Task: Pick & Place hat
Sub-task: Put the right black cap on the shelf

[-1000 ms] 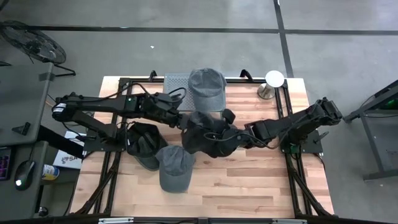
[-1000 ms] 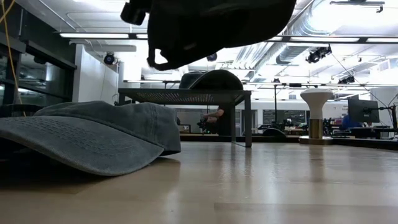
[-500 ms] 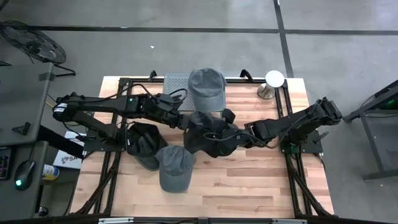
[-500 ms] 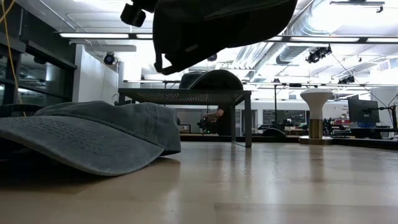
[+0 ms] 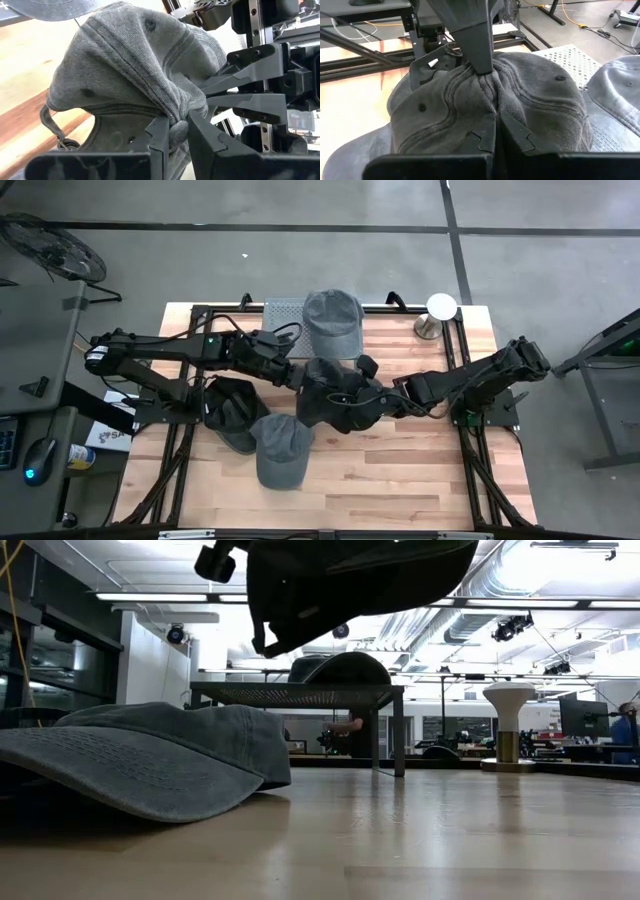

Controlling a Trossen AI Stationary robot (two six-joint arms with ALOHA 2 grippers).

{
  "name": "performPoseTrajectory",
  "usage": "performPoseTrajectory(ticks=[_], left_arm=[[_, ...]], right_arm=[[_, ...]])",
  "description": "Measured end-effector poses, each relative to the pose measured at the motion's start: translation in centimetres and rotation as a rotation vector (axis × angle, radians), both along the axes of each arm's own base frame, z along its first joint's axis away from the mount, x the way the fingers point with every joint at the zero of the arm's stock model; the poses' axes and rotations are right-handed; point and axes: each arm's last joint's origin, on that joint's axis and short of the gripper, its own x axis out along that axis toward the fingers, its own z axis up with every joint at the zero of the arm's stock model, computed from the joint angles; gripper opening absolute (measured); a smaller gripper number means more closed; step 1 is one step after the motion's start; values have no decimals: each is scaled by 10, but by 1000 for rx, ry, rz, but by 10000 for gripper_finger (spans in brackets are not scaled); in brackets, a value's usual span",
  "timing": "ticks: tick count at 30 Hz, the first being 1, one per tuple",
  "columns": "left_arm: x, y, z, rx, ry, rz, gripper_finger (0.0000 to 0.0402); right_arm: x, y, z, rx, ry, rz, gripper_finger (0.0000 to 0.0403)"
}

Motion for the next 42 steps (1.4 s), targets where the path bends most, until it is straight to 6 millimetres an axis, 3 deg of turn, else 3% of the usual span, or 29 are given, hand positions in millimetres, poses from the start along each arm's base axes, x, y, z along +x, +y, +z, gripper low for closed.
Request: performPoseTrajectory(ticks=[5,11,18,24,33,42], left_arm=[[0,-1,0,-2,-2,-24,45],[-5,-3,5,-10,16,-113,45],[-24,-5,40,46,97,-234,45],[-47,-8,74,73,104,-435,45],[-68,-10,93,63,143,-506,45],[-60,-12,88,13,153,-595,45]], right_arm=[[-6,1,8,21,-10,60,33],[-27,-2,35,107,-82,138,84],[-59,-8,59,152,-100,210,124],[-71,-12,61,149,-62,205,128],[-68,-11,59,182,-57,209,129],[-28,6,51,-58,-148,497,129]])
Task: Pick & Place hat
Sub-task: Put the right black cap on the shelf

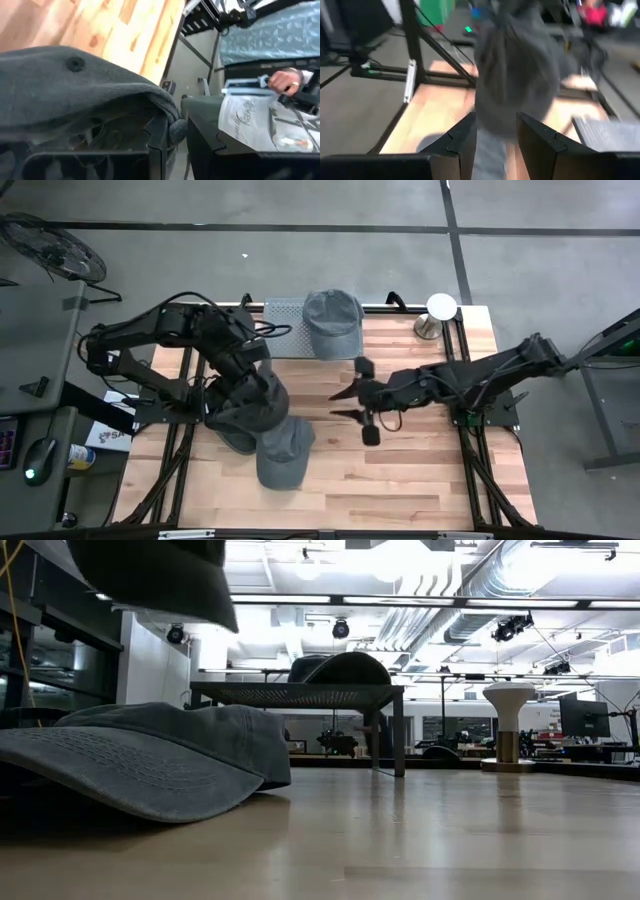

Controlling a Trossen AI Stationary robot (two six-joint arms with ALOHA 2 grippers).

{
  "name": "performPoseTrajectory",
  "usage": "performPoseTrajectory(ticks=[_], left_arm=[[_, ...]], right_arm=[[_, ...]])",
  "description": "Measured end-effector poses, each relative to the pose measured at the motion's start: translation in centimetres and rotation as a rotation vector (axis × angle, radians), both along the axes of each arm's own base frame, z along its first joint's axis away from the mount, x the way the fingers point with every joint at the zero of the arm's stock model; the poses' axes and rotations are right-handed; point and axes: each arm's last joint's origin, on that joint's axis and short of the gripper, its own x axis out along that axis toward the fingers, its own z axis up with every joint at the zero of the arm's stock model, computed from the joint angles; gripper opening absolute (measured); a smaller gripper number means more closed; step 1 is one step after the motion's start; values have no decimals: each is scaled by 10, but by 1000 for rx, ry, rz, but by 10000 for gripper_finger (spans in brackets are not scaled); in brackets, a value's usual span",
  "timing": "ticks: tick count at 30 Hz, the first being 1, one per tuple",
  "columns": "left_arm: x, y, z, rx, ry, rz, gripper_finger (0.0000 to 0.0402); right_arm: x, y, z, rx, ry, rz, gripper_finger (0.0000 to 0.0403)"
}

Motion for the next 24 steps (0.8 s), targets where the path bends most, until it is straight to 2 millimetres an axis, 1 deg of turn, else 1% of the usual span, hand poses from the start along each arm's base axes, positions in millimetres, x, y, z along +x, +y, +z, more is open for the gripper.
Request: performPoseTrajectory(ticks=[2,4,7,11,13,17,20,24], left_arm=[[0,0,-1,-6,8,-15,45],[2,-1,-3,-14,19,-29,45],[3,-1,-5,-26,31,-54,45],[7,-2,-5,-36,19,-88,45],[11,-2,-8,-32,19,-101,45],[19,-3,-12,-37,19,-133,45],[29,-4,-14,-46,-6,-155,45],[44,-6,-18,-42,-49,-181,45]], right_arm=[[8,2,-1,-30,-45,23,129],[14,-1,-2,-64,-72,22,129],[19,-5,-3,-126,-90,54,129],[23,-11,-4,-150,-110,113,137],[25,-15,-4,-160,-117,115,155],[28,-23,-5,-175,-113,89,207],[29,-27,-4,-185,-120,85,239],[29,-28,-6,-214,-117,119,251]])
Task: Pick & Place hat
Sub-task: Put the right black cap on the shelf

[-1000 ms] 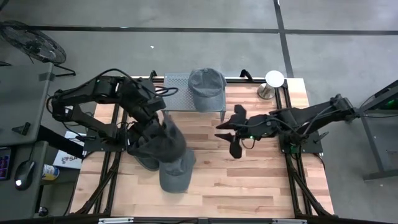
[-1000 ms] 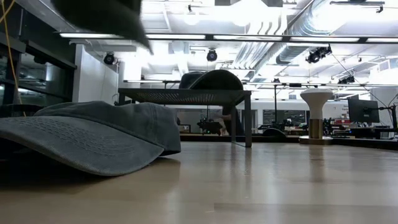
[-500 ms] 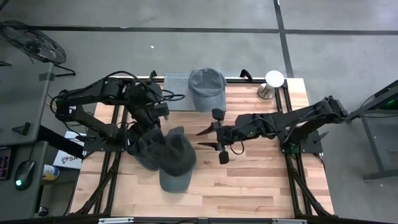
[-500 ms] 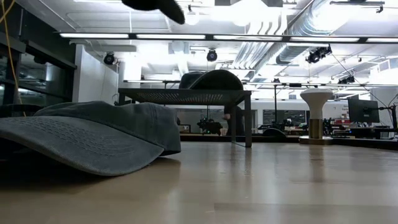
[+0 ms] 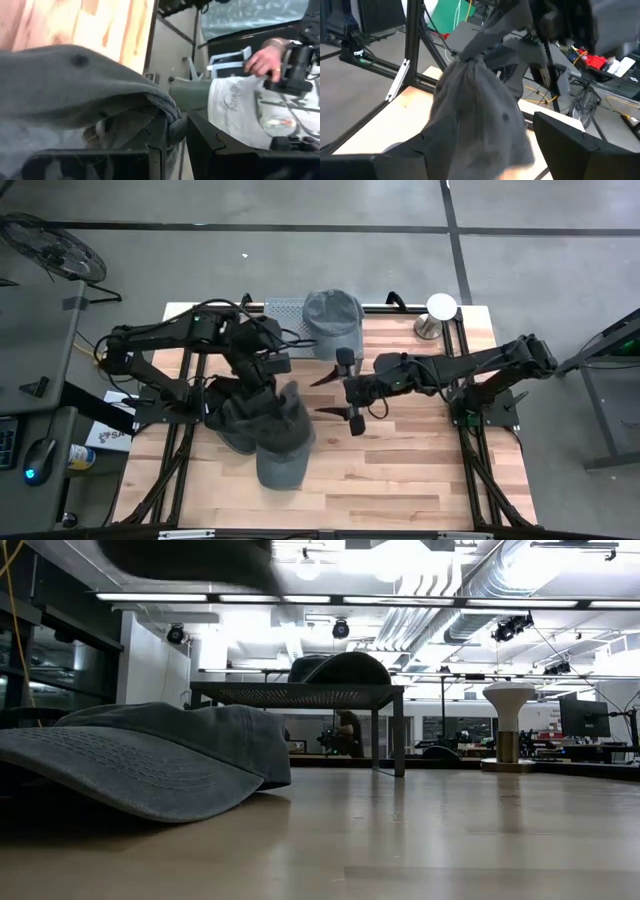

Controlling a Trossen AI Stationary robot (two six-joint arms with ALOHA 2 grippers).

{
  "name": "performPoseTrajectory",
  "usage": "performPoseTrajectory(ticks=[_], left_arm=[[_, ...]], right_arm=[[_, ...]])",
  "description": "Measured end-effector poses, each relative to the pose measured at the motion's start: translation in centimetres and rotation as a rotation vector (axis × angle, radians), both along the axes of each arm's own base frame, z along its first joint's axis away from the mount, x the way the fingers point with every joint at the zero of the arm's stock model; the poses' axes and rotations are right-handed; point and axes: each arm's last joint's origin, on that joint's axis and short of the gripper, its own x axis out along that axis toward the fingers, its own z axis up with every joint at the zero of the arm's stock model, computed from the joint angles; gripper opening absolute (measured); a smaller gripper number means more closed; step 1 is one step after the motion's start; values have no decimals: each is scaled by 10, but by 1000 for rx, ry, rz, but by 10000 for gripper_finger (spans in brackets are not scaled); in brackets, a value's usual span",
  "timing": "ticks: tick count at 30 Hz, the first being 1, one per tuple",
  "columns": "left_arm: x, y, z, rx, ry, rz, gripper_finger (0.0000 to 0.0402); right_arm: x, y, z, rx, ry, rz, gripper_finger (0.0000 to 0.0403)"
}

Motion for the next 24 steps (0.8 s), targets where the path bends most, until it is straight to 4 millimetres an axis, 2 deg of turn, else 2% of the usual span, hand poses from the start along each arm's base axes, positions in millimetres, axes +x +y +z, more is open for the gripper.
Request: performPoseTrajectory(ticks=[6,8,24], left_arm=[[18,-3,-9,11,-15,-15,45],[27,-6,-7,3,-74,-30,45],[55,-16,-26,8,-69,-54,45]], right_arm=[[-1,0,-4,-24,36,13,252],[-1,-1,-6,-28,59,22,252],[-2,-12,-16,-45,154,176,252]])
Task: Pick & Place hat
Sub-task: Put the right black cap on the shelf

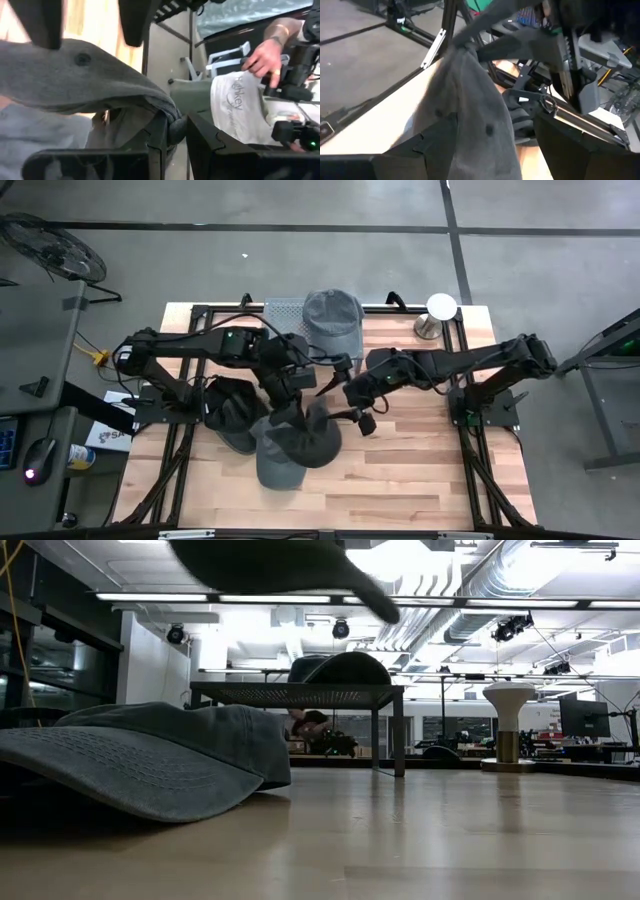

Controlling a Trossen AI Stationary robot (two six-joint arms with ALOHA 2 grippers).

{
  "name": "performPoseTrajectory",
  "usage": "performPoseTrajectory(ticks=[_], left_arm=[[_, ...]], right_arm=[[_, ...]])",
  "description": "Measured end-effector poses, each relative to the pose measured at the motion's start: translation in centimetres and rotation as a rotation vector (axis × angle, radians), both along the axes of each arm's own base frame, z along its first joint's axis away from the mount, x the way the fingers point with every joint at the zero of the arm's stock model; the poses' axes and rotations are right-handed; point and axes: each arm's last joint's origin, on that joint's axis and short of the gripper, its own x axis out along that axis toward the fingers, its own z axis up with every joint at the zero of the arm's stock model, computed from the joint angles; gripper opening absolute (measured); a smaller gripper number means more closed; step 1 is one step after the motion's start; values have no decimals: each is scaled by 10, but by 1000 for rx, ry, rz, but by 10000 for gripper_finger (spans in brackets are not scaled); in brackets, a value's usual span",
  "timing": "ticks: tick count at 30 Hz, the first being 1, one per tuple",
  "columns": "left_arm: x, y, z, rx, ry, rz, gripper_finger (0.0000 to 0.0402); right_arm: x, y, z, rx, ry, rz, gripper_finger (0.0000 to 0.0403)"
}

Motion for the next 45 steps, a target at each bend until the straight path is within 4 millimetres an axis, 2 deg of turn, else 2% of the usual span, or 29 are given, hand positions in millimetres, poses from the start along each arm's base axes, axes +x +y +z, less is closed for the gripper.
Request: performPoseTrajectory(ticks=[9,20,26,33,39,45], left_arm=[[12,-1,1,-12,-83,-7,45],[12,0,1,18,-90,4,45],[12,1,0,52,-98,25,45],[13,2,0,81,-99,51,45],[13,2,-1,103,-110,55,45],[13,3,-1,112,-111,64,45]], right_arm=[[4,2,-9,-21,33,56,252],[1,4,-22,72,192,85,239],[-2,17,-22,127,225,109,184],[-7,38,-21,159,241,145,96],[-9,48,-19,229,252,128,13],[-9,54,-16,312,254,58,6]])
